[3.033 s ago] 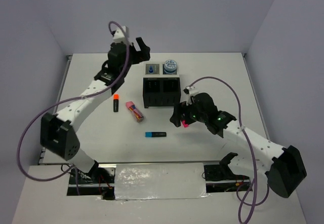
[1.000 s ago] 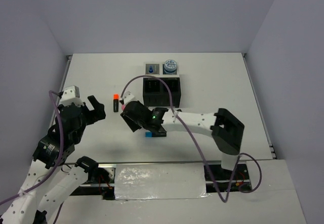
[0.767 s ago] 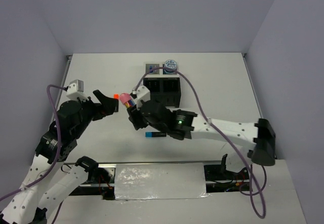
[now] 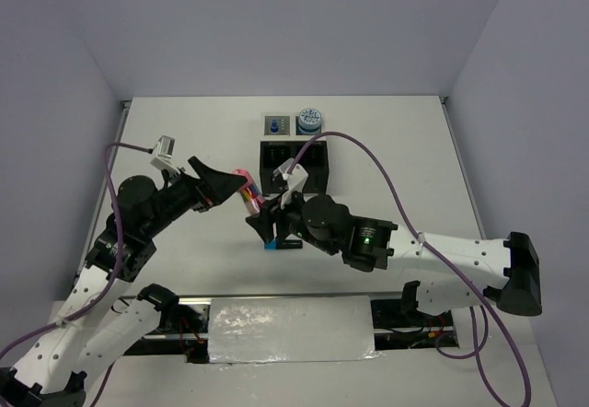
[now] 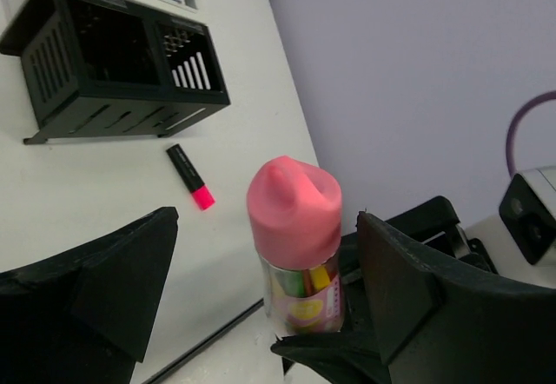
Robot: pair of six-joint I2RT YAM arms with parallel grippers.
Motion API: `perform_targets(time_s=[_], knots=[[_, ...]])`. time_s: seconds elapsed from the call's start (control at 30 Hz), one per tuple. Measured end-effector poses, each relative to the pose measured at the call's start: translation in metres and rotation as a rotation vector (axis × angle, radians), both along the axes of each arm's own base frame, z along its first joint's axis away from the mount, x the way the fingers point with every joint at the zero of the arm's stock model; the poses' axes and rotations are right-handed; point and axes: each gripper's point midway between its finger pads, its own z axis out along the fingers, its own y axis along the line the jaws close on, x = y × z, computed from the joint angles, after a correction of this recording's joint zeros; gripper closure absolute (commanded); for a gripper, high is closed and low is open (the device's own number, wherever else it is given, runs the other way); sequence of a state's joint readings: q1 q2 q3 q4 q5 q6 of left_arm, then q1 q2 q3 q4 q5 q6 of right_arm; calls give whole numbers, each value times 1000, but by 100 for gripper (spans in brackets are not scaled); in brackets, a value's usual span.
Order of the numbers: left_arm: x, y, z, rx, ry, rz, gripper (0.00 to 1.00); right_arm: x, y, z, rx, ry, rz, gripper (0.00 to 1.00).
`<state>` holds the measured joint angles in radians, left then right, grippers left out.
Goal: Sort the stationery into containers
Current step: Place the stationery in the storage box.
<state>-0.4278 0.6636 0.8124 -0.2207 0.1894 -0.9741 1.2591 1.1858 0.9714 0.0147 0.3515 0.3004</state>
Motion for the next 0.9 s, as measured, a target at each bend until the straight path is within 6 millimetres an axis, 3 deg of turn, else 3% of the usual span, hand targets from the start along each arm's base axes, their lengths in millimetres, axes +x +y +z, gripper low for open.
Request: perform_targets(time_s=[0.13, 0.2, 0.23, 0.3, 0.4, 0.43, 0.47, 0.5, 0.6, 0.7, 0.8, 0.9], knots=[[-3, -12, 3, -51, -16, -67, 12, -4, 6, 5, 13, -15, 38, 100], [-3, -19, 1, -76, -5, -102, 30, -3, 10, 8, 17, -25, 47, 100], [-3, -23, 0, -87, 0, -120, 45, -3, 11, 9, 17, -29, 49, 100], [-2, -28, -1, -107, 17, -144, 57, -2, 11, 6, 0, -33, 47, 100], [-1, -28, -1, -104, 17, -143, 89, 0, 14, 3, -10, -38, 44, 100], [-1, -28, -1, -100, 10, -142, 100, 0, 14, 4, -11, -42, 48, 92], [0, -27, 0, -95, 3, -138, 100, 0, 15, 4, -13, -47, 54, 70], [0, -26, -1, -88, 0, -134, 100, 0, 15, 4, -17, -52, 62, 2], [9, -20, -1, -31, -21, -91, 100, 2, 13, 6, 6, -68, 74, 0], [30, -14, -2, 58, -68, -27, 100, 14, -16, -10, 25, -33, 20, 0], [60, -13, -7, 141, -141, 24, 100, 46, -80, -29, 47, 17, -162, 0], [96, -23, -20, 229, -210, 60, 100, 60, -136, -26, 101, 24, -313, 0]])
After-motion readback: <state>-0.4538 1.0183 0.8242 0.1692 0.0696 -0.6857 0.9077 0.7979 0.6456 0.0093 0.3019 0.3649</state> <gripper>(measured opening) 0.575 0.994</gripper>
